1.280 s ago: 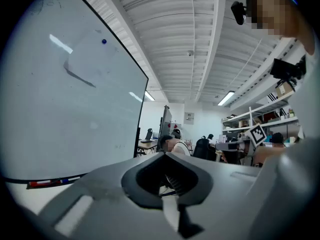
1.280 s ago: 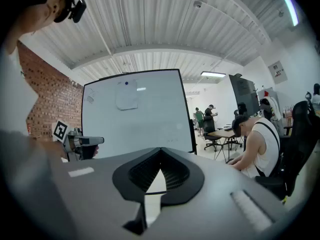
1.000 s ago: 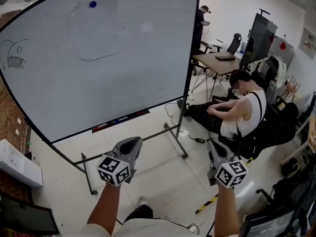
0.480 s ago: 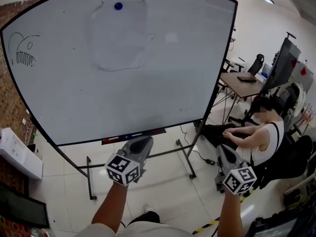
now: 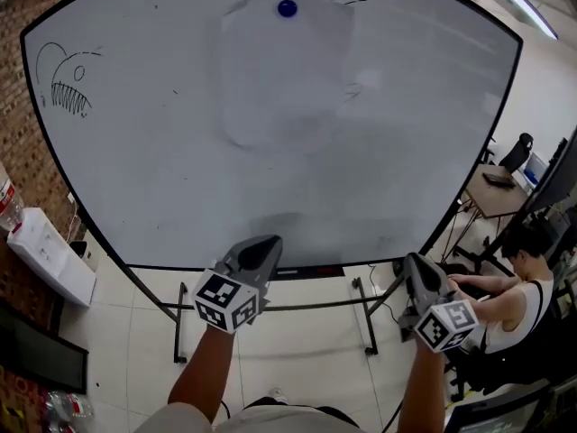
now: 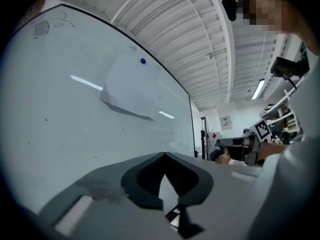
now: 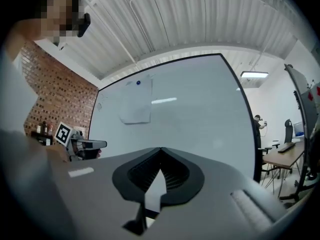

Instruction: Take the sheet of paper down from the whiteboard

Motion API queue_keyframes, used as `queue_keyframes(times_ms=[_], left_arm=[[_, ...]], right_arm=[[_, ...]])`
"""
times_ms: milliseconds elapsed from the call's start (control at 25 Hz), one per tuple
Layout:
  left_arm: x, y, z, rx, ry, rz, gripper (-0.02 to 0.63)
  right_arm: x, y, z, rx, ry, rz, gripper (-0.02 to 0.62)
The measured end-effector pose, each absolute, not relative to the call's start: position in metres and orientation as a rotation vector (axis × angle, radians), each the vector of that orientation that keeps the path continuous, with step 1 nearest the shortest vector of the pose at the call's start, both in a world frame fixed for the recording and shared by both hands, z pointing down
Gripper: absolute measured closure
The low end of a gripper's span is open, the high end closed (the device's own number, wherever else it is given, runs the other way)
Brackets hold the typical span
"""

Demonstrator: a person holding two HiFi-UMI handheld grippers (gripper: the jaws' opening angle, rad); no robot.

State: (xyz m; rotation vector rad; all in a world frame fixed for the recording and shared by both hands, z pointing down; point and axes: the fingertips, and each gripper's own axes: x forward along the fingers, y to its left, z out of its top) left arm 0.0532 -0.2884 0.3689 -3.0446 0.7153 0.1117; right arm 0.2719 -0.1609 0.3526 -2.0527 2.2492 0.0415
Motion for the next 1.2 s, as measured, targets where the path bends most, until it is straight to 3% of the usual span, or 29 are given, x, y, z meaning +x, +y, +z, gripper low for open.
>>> queue_keyframes(times_ms=[600, 1040, 1200], left_arm=[[-0.005, -0.352, 0.320, -2.801, 1.138, 0.177, 0.603], [0.040, -0.357, 0.167, -2.445, 1.001, 0.215, 0.603], [0.050, -0.364, 0.108, -2.240, 0.999, 0.104, 0.603]], right_arm=[[0.231, -0.297, 0.291, -1.640, 2.533, 0.181, 0.591], [0.202, -0.331, 0.145, -1.442, 2.575, 0.628, 0.591], [0.190, -0.332, 0.124, -1.419, 2.565, 0.679, 0.591]])
